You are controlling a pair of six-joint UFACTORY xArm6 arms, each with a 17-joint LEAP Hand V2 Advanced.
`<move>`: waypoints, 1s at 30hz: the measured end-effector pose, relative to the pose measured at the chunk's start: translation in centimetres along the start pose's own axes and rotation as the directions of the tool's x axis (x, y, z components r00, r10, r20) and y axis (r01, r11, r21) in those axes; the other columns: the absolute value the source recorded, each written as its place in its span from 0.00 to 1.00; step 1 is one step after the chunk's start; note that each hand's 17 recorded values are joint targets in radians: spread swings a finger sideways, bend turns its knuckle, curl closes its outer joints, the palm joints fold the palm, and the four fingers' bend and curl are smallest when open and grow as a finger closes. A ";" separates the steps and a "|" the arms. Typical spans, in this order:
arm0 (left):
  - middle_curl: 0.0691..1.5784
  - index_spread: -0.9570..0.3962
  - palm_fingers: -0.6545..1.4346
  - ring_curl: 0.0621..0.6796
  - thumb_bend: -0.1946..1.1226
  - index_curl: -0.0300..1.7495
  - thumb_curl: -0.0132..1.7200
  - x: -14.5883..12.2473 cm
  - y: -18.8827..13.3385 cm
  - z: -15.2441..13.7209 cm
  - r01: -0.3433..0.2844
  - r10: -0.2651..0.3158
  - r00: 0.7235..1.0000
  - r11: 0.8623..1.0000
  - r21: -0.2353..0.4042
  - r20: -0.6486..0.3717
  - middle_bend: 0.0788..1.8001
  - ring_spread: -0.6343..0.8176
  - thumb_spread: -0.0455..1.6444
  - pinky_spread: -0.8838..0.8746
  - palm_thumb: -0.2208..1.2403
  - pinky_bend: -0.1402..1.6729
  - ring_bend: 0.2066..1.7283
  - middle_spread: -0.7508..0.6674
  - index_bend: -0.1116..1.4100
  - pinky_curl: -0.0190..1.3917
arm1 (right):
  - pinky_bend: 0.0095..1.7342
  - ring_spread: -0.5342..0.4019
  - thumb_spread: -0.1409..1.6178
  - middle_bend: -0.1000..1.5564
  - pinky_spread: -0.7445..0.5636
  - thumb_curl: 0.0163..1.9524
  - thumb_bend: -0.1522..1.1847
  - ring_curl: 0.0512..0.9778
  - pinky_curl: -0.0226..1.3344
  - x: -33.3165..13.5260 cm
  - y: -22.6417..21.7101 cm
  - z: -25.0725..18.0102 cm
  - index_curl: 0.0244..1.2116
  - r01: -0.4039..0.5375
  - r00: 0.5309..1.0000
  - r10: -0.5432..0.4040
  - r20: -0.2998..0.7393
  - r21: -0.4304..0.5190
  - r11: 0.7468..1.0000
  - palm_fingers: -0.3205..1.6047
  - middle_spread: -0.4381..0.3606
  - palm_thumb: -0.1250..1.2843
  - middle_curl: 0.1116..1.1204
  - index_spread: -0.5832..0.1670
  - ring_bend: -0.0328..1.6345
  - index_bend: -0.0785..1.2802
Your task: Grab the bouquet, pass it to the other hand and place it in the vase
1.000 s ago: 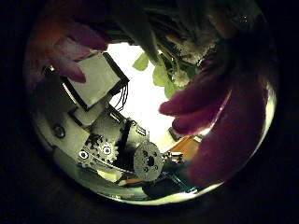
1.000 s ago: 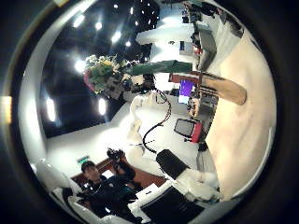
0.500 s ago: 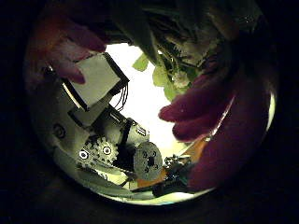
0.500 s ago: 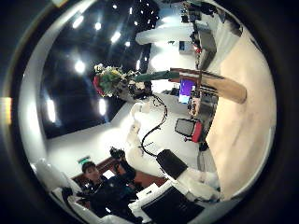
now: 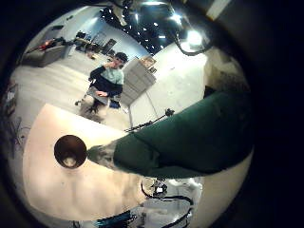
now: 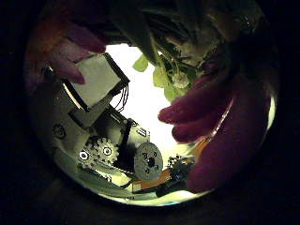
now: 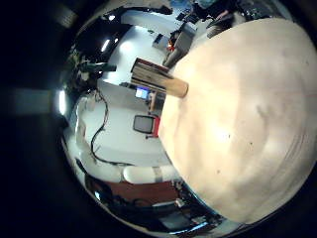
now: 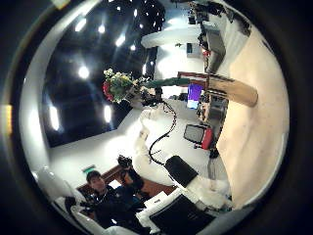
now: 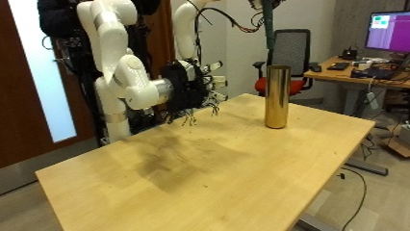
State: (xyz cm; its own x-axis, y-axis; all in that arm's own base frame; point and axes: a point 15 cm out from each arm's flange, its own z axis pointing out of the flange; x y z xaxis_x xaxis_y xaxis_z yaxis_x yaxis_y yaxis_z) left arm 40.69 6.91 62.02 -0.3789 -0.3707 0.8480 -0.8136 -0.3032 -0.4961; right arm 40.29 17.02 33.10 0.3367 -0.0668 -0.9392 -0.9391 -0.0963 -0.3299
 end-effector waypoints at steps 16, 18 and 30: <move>0.71 0.30 0.82 0.87 0.13 0.91 0.56 -3.3 -0.1 -0.4 0.018 -0.018 0.999 1.000 -0.003 0.033 0.53 0.16 0.15 0.18 0.94 0.69 0.81 0.10 0.21 0.59 | 0.35 0.79 0.64 0.17 0.90 0.17 0.09 0.22 0.24 0.2 0.0 -0.1 0.20 -0.005 1.000 0.005 0.001 0.003 1.000 0.16 0.76 0.51 0.15 0.32 0.30 0.18; 0.71 0.31 0.82 0.87 0.13 0.91 0.56 -3.9 -0.1 -0.4 0.030 -0.030 0.999 1.000 -0.003 0.034 0.53 0.16 0.15 0.18 0.94 0.69 0.80 0.10 0.21 0.59 | 0.35 0.79 0.64 0.17 0.90 0.17 0.09 0.22 0.24 0.2 0.0 -0.1 0.20 -0.005 1.000 0.005 0.003 0.003 1.000 0.16 0.75 0.51 0.15 0.32 0.30 0.18; 0.72 0.33 0.81 0.88 0.13 0.92 0.55 -8.9 0.9 0.0 0.102 -0.101 0.994 0.995 -0.014 0.052 0.52 0.15 0.17 0.17 0.91 0.69 0.79 0.10 0.20 0.60 | 0.35 0.79 0.65 0.17 0.89 0.17 0.09 0.22 0.23 0.0 0.1 -0.1 0.20 -0.001 1.000 0.001 0.013 -0.002 1.000 0.15 0.72 0.51 0.15 0.28 0.30 0.17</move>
State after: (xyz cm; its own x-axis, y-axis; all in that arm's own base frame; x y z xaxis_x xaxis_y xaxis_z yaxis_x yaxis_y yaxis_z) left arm 43.33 9.97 54.04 -0.2713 -0.3836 0.8828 -0.8541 -0.3269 -0.4045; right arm 40.17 16.91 33.05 0.3345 -0.0542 -0.9408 -0.9395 -0.0977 -0.3284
